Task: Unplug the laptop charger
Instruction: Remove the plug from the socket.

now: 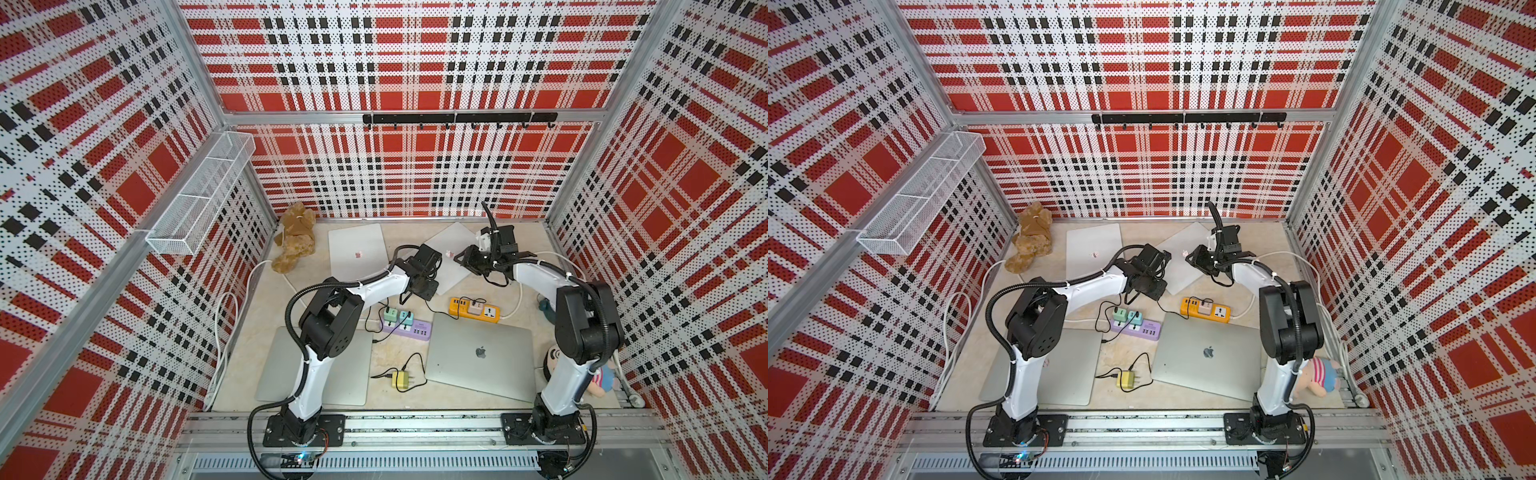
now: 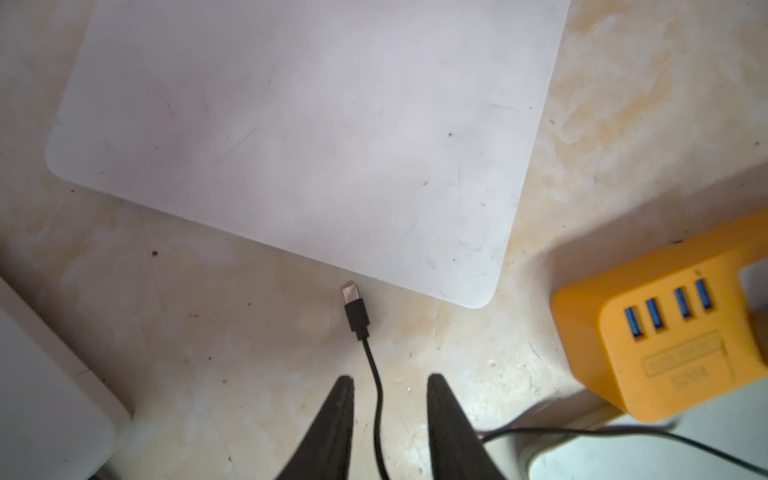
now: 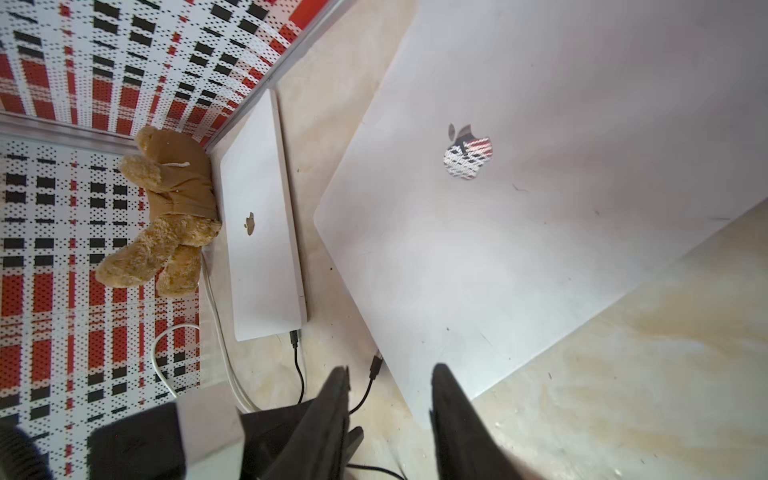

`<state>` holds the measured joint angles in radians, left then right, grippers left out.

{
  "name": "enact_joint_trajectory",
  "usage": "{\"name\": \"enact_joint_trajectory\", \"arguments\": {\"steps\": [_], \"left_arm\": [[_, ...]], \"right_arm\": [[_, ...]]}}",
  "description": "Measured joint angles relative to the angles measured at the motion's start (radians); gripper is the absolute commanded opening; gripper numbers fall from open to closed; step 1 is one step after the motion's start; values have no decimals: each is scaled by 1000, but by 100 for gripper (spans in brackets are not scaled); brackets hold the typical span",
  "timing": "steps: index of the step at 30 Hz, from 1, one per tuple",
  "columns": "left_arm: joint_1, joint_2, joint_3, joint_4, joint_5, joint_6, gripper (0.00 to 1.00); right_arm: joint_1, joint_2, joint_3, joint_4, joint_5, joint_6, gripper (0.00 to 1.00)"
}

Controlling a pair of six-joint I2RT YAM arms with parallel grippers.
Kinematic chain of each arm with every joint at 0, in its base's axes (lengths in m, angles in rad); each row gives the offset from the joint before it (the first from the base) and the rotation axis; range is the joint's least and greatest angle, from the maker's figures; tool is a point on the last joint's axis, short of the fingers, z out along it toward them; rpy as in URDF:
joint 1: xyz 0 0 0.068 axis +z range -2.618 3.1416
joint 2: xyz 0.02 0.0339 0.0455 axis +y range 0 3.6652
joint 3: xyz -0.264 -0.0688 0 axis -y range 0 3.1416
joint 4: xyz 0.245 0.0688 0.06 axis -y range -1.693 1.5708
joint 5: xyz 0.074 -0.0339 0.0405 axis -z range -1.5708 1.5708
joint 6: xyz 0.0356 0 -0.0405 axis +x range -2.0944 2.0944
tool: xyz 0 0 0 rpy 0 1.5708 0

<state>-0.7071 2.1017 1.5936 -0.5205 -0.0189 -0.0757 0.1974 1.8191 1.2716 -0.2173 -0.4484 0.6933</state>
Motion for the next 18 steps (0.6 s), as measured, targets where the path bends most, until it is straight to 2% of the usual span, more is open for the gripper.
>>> {"name": "enact_joint_trajectory", "arguments": {"steps": [4,11,18], "left_arm": [[2,-31,-6,29,16,-16,36],[12,-75,-19,58,47,-39,36],[19,-91,-19,79,142,-106,25]], "right_arm": [[10,-74,-3,-48,63,-18,52],[64,-281,-79,-144,233,-44,56],[182,-486,-166,-296,464,-44,61]]}}
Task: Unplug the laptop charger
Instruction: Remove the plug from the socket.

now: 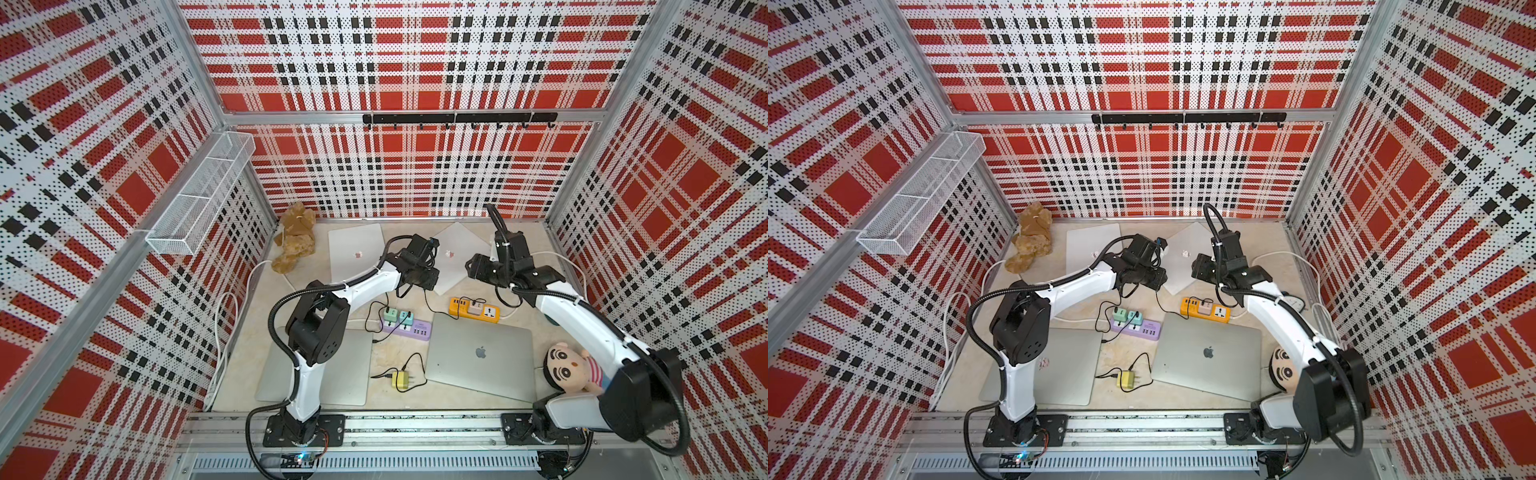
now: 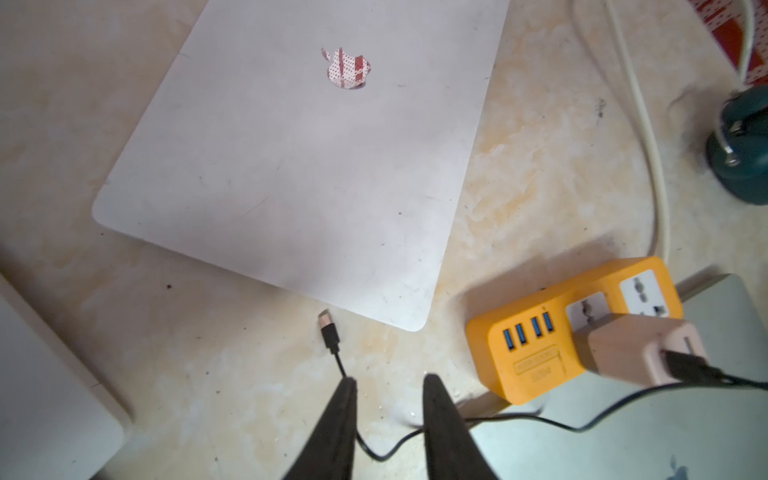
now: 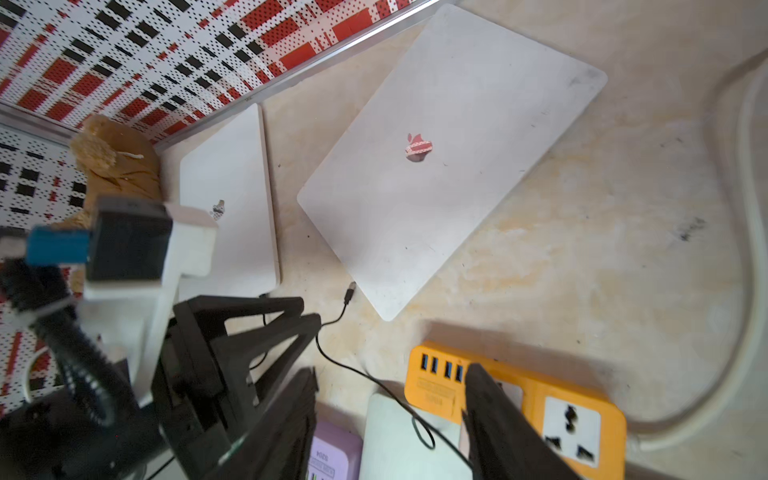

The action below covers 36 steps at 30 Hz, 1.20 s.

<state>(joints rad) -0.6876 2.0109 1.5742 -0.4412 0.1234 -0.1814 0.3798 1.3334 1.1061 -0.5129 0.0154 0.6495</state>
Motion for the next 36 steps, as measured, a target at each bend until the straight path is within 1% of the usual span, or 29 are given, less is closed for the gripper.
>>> {"name": "enact_joint_trajectory", "arguments": {"steps": [3,8,14,19,23,29,36], "left_arm": [[-12,0,-3,19,47,-37,19],[-51,8,-3,52,110,-87,10],[-79,40,-14,79,144,-132,2],[-92,72,-18,97,160,-156,0],[-95,101,-18,101,165,-171,0],[-96,138,-18,105,170,-178,0],[-96,143,-18,124,185,-181,0]], "right_arm": [[49,-77,-34,-68,87,13,62],[101,-156,-86,-153,190,34,65],[109,-219,-208,-183,229,63,72],[109,-245,-307,-168,224,90,73],[109,-245,-344,-146,219,103,74],[109,-233,-357,-108,206,105,74],[109,-183,-357,-62,198,105,74]]}}
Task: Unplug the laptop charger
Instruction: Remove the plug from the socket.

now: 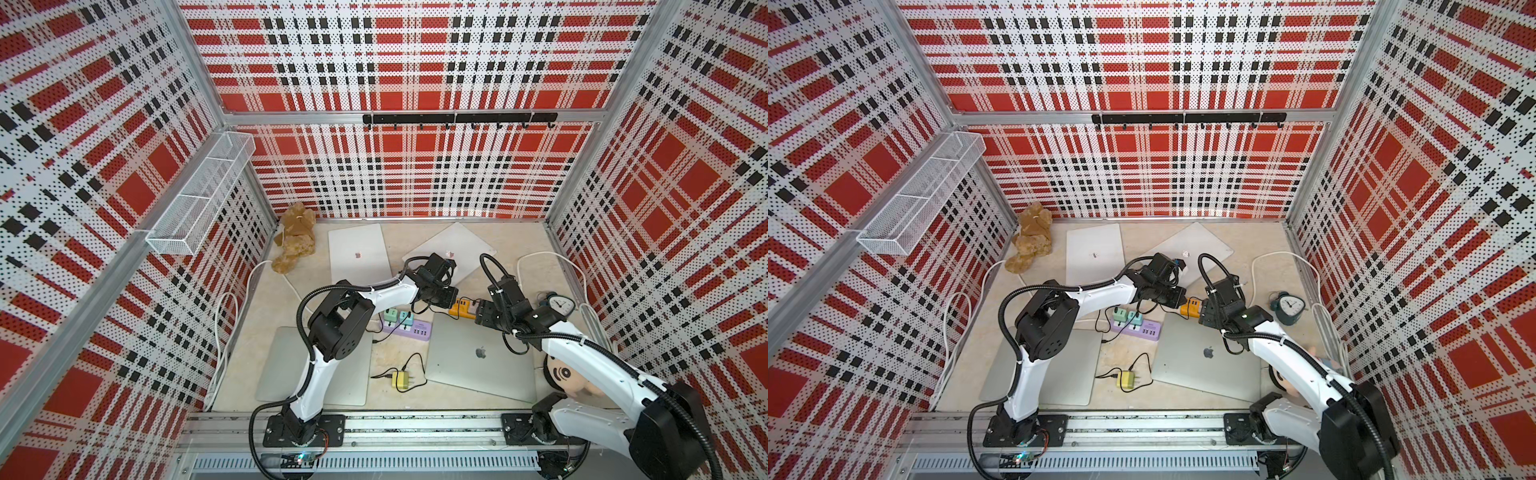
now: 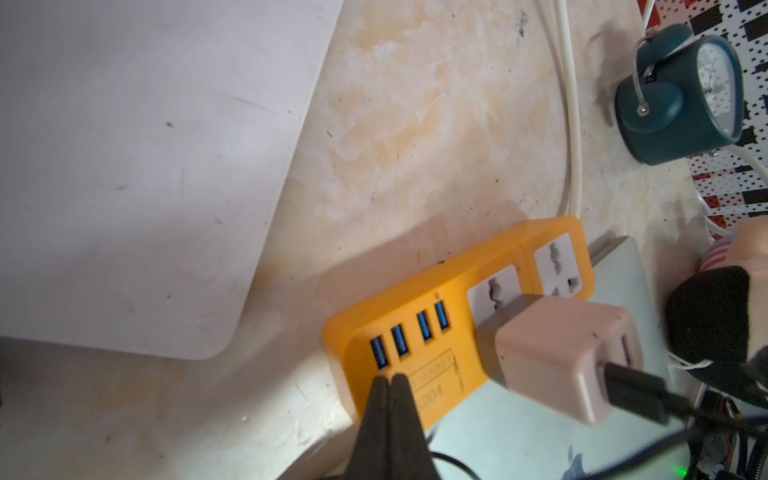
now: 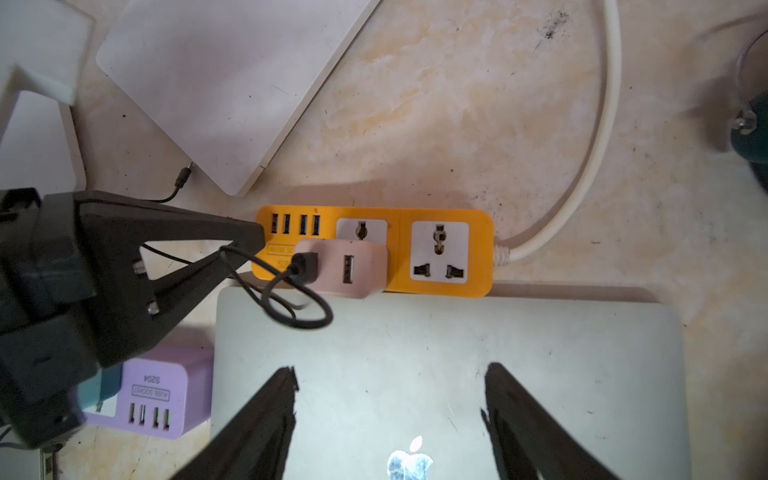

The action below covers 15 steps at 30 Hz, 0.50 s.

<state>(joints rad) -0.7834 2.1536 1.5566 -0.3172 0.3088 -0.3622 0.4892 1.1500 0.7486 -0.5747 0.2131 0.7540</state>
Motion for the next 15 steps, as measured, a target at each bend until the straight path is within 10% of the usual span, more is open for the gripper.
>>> {"name": "enact_joint_trajectory", "arguments": {"steps": [15], "left_arm": [[6,17,0,40,18,-1,0]], "right_arm": [[0,66,-4,77,-32,2,73]]}}
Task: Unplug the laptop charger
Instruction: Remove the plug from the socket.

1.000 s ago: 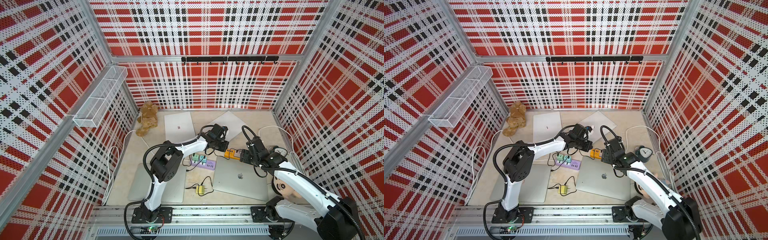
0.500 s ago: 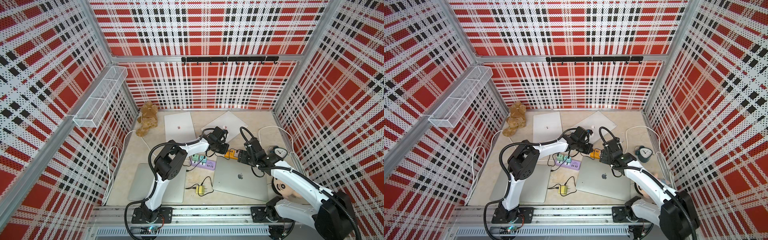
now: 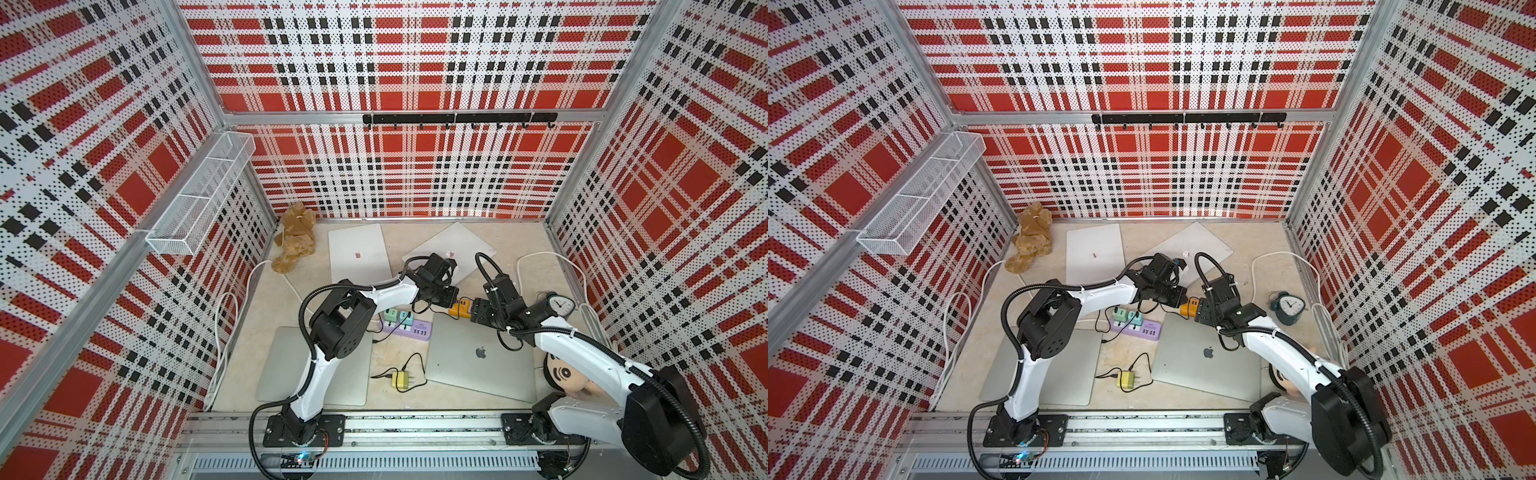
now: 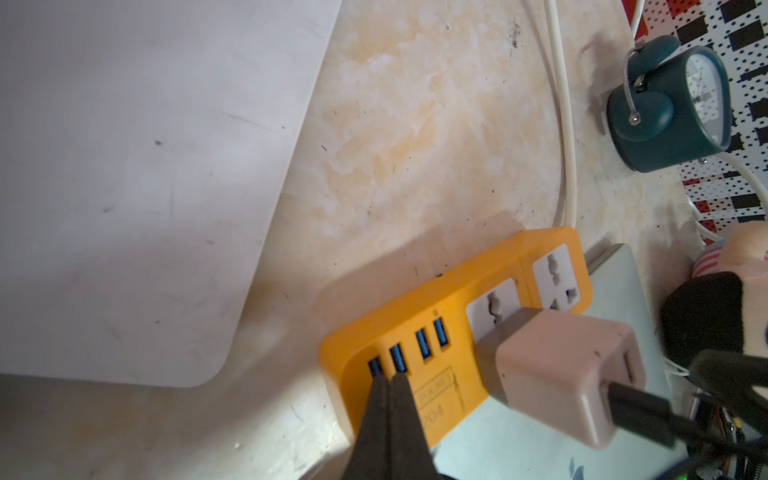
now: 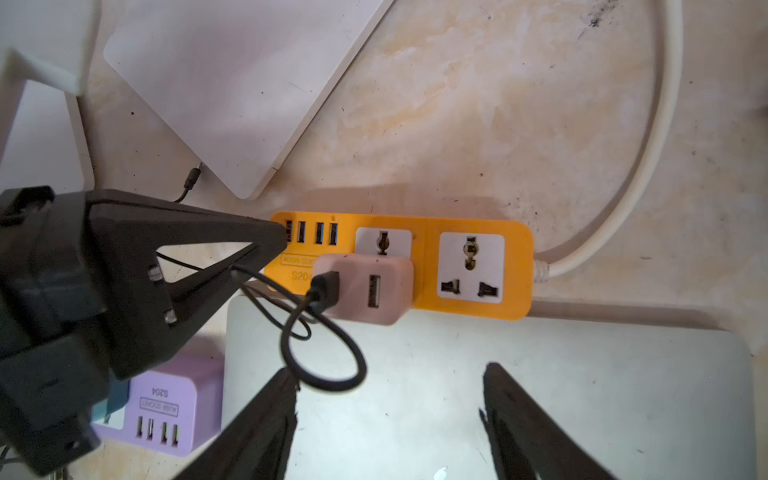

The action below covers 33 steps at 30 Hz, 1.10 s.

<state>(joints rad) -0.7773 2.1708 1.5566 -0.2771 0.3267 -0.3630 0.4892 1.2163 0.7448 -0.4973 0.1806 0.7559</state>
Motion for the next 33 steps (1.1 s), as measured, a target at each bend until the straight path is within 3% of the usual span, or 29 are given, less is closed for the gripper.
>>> {"name": "enact_joint_trajectory", "arguments": {"steps": [25,33], "left_arm": [[12,30,22,21,25,12,0],[11,30,22,21,25,20,0]], "right_arm": [[21,161,39,79,41,1,66],[28,198,71,93,81,2,59]]}}
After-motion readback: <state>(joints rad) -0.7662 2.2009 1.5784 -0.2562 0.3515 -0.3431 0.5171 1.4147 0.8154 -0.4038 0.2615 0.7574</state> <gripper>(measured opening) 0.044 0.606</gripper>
